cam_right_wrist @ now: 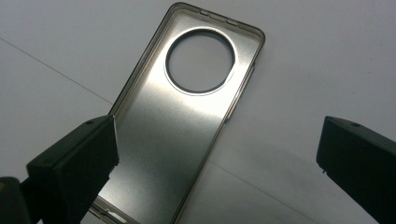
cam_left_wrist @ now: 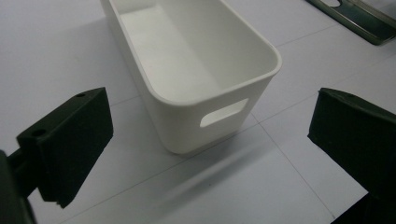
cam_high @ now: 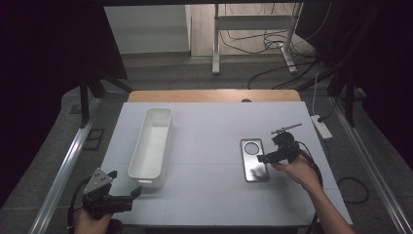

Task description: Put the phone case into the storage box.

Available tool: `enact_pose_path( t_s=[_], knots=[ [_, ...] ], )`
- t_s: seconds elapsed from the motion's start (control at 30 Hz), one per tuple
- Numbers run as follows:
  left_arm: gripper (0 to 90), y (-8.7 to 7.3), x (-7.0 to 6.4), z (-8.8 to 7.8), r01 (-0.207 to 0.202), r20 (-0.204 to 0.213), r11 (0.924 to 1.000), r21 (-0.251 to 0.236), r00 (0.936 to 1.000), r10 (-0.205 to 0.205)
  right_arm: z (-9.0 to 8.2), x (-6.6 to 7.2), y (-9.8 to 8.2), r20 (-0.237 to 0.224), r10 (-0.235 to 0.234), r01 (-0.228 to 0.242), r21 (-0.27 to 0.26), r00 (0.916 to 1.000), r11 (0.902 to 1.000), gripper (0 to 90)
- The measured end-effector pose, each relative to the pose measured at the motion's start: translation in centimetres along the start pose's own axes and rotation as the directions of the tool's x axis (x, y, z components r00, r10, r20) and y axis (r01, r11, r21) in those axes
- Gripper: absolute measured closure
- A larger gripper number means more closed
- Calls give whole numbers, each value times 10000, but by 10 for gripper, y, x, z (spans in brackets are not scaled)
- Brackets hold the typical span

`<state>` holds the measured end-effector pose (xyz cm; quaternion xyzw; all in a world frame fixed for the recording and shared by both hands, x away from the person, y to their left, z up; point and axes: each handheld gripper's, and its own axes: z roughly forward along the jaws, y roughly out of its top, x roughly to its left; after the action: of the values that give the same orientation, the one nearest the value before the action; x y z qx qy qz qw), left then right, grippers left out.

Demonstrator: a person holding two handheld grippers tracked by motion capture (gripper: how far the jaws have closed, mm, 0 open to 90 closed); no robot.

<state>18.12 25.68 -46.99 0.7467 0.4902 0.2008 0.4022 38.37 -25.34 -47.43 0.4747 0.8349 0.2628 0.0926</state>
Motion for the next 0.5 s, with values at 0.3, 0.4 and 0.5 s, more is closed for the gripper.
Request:
enact_pose_path(
  t_s=[0.3,0.4,0.5],
  knots=[
    [8,0,0,0,3,8,10000,9,10000,-3,9,2,-7,218,-184,173,474,9996,9987,1],
    [8,0,0,0,-7,7,10000,19,10000,7,14,4,-9,399,-373,344,723,9985,9968,13],
    [8,0,0,0,-2,22,10000,21,10000,2,19,4,-11,358,-374,339,918,9987,9952,27]
  ],
)
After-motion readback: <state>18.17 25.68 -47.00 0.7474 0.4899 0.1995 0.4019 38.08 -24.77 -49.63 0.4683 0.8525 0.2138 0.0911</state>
